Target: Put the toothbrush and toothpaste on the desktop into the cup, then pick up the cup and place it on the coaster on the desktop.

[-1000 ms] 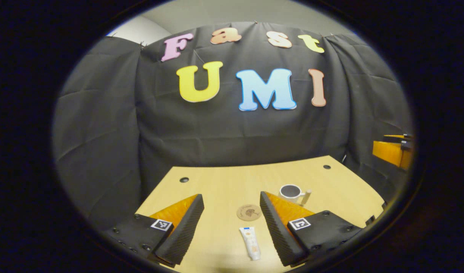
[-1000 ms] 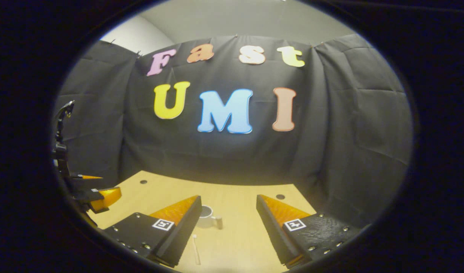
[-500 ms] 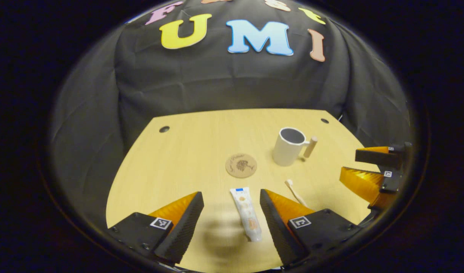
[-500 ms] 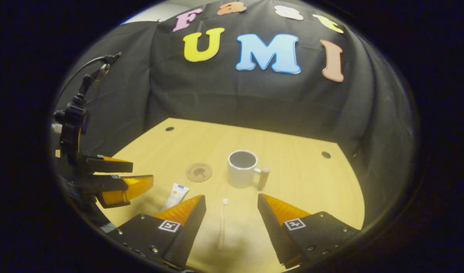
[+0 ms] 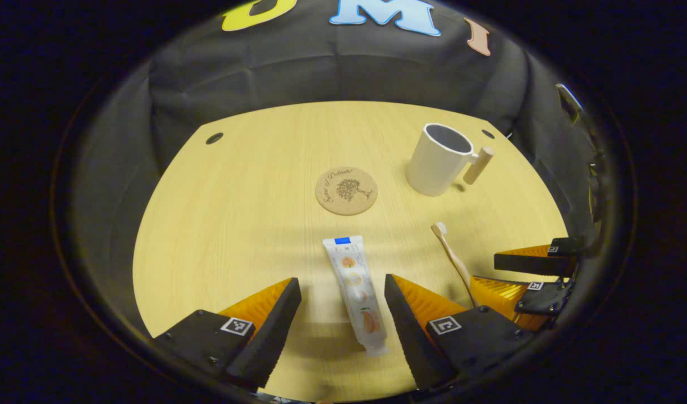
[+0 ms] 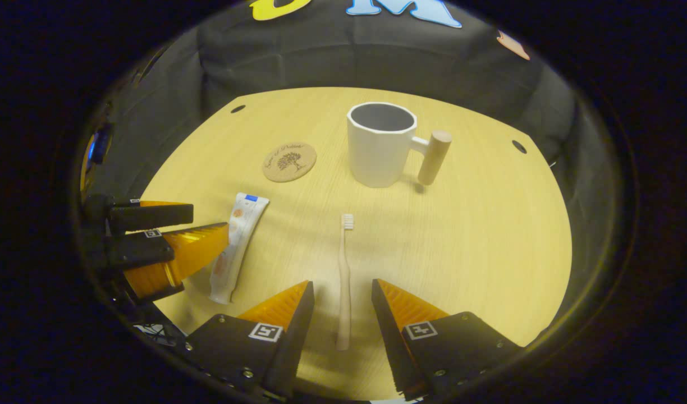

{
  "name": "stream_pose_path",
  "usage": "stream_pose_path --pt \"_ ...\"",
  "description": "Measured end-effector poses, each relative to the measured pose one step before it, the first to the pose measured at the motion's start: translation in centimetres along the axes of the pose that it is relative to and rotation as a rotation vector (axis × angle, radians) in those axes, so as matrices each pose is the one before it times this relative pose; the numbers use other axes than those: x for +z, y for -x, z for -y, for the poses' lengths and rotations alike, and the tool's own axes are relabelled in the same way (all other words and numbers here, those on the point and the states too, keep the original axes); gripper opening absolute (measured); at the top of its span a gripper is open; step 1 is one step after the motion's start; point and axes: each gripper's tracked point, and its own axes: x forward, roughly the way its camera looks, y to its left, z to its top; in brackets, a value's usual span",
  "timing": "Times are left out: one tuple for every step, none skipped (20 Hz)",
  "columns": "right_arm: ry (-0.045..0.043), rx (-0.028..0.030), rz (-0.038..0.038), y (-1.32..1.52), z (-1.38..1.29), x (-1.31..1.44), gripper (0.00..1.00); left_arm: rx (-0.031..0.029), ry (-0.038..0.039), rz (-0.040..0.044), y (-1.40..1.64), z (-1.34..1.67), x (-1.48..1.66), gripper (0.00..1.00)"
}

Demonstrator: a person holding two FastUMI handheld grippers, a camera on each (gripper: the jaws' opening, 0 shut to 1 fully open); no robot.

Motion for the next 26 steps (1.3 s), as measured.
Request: stream_pose_path --pt "-0.00384 -0.00097 -0.02573 -0.486 0.093 -0.331 0.65 0.00430 0.00545 -0.02145 -0.610 0.040 -0.445 0.98" --pt "-0.00602 -0.00233 -0.01987 -0.355 0.049 -0.177 0.64 -0.00056 0.00787 -0.01617 -0.453 0.173 -0.166 0.98" --pt "-0.00706 -0.00386 -0.02086 -0.364 0.111 -0.157 0.65 -0.00174 0.00588 -0.01466 -0.432 0.158 -0.223 0.98" --pt "-0.00792 -0.00153 -0.01965 -0.329 0.041 -0.225 0.65 0.00707 0.00115 -0.01492 -0.348 -0.052 -0.282 0.98" --pt "-0.00615 0.00071 -0.01890 -0.349 0.058 -0.233 0.64 0.00941 0.00233 -0.01078 -0.312 -0.107 -0.168 0.98" --pt "-0.00169 0.00160 -0.01624 -0.290 0.083 -0.070 0.65 0.00739 0.00491 -0.00930 -0.236 0.003 -0.084 0.98" --pt "-0.00042 -0.00054 -0.01153 -0.255 0.092 -0.011 0.65 0.00447 0.00863 -0.00994 -0.311 -0.018 -0.133 0.98" --pt "-0.00227 0.00375 -0.01577 -0.294 -0.042 -0.158 0.64 0.00707 0.00677 -0.01451 -0.217 -0.134 -0.299 0.98" --pt "0.00219 -0.01490 -0.00513 -0.109 0.321 0.094 0.64 0.00228 0.00656 -0.01359 -0.286 0.048 -0.205 0.98" --pt "0.00127 0.00198 -0.00315 0.029 0.081 0.118 0.56 0.00613 0.00890 -0.01215 -0.305 0.005 -0.193 0.96" --pt "-0.00485 0.00416 -0.00353 -0.374 0.087 0.198 0.46 0.00559 0.01328 -0.02313 -0.492 -0.010 -0.606 0.83" --pt "-0.00437 -0.00204 -0.00729 -0.034 0.142 0.091 0.46 0.00846 0.00889 0.00581 0.302 -0.150 -0.090 0.80" --pt "-0.00281 0.00081 -0.00186 0.110 0.048 -0.001 0.45 -0.00139 -0.00681 0.00654 -0.355 -0.079 0.216 0.81" --pt "-0.00076 0.00117 -0.00867 0.065 -0.036 -0.144 0.45 -0.00155 -0.00363 0.01122 0.234 0.061 0.060 0.79" --pt "0.00462 -0.00678 -0.00013 0.241 0.073 0.028 0.45 0.00810 0.00225 -0.01050 -0.154 -0.040 0.060 0.71" --pt "0.01065 -0.01965 -0.01401 -0.398 0.340 -0.330 0.41 0.00179 -0.00337 0.01260 0.238 0.136 0.262 0.70" --pt "0.01699 -0.00091 -0.00561 -0.075 -0.114 -0.256 0.25 -0.00003 -0.00587 -0.01199 -0.310 0.122 -0.066 0.58" --pt "0.01372 -0.00327 -0.00317 -0.063 -0.069 -0.061 0.25 0.00660 -0.00904 0.01420 0.381 0.025 0.764 0.59" --pt "0.00141 -0.00493 -0.00438 0.111 -0.102 -0.013 0.26 0.00089 0.00525 -0.00982 -0.430 -0.081 -0.583 0.43" --pt "-0.02484 -0.02132 0.01737 0.239 0.175 0.447 0.26 0.00454 -0.00562 -0.00104 0.076 -0.136 0.045 0.43" --pt "0.00164 0.00465 -0.03673 0.972 -0.081 -0.170 0.04 0.01114 -0.00242 -0.00034 -0.174 0.056 0.165 0.38" --pt "0.00329 -0.00490 0.00496 -1.379 0.071 -0.035 0.05 0.00694 -0.00274 -0.00126 0.020 0.012 -0.101 0.33" --pt "-0.00302 0.00451 -0.00090 0.329 -0.081 0.002 0.05 0.00403 -0.00559 -0.00443 0.132 -0.009 0.007 0.33" --pt "-0.00887 0.00433 0.00730 0.065 0.077 0.093 0.04 0.01378 0.00035 0.01878 -0.163 -0.201 0.277 0.33" --pt "-0.01226 0.00975 0.00938 -0.380 -0.064 0.089 0.04 0.00742 0.00226 0.00137 0.243 0.167 -0.025 0.24" --pt "-0.00515 0.01192 0.00554 0.078 0.110 0.154 0.02 -0.00385 -0.01092 0.01350 -0.082 0.029 0.164 0.24"
